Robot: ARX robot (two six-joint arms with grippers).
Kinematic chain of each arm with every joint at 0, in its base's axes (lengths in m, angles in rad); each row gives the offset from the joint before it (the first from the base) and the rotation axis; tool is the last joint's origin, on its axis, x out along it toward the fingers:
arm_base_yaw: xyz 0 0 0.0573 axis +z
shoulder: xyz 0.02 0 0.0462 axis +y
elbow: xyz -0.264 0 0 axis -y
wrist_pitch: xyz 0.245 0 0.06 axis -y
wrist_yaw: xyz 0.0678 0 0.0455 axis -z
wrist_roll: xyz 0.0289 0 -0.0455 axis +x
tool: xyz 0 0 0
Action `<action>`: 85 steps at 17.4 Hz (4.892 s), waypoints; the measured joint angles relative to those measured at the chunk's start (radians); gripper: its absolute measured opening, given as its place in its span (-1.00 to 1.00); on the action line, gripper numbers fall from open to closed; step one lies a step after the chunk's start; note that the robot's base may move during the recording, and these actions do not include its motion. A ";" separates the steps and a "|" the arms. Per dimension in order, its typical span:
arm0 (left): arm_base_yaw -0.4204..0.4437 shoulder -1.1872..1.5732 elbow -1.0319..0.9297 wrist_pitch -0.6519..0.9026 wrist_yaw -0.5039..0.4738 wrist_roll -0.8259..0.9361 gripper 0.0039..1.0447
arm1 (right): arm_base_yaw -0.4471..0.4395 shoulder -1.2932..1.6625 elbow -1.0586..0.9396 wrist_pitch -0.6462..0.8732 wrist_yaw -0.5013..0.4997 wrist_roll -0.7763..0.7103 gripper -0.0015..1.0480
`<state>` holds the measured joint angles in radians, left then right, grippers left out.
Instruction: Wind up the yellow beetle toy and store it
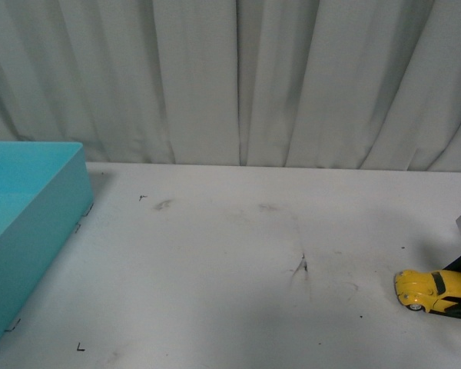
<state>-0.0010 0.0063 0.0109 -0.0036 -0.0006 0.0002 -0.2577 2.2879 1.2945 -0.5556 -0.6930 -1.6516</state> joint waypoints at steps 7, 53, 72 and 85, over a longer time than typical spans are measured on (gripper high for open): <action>0.000 0.000 0.000 0.000 0.000 0.000 0.88 | -0.011 -0.011 -0.019 0.000 0.018 -0.048 -0.19; 0.000 0.000 0.000 0.000 0.000 0.000 0.88 | 0.263 -0.939 -1.094 1.679 0.693 1.637 -0.97; 0.000 0.000 0.000 0.000 0.000 0.000 0.88 | 0.263 -1.864 -1.284 0.977 0.693 1.637 -0.97; 0.000 0.000 0.000 0.000 0.000 0.000 0.88 | 0.263 -2.114 -1.284 0.731 0.693 1.637 -0.97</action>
<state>-0.0010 0.0063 0.0109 -0.0036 -0.0006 0.0002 0.0051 0.1738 0.0105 0.1757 0.0002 -0.0147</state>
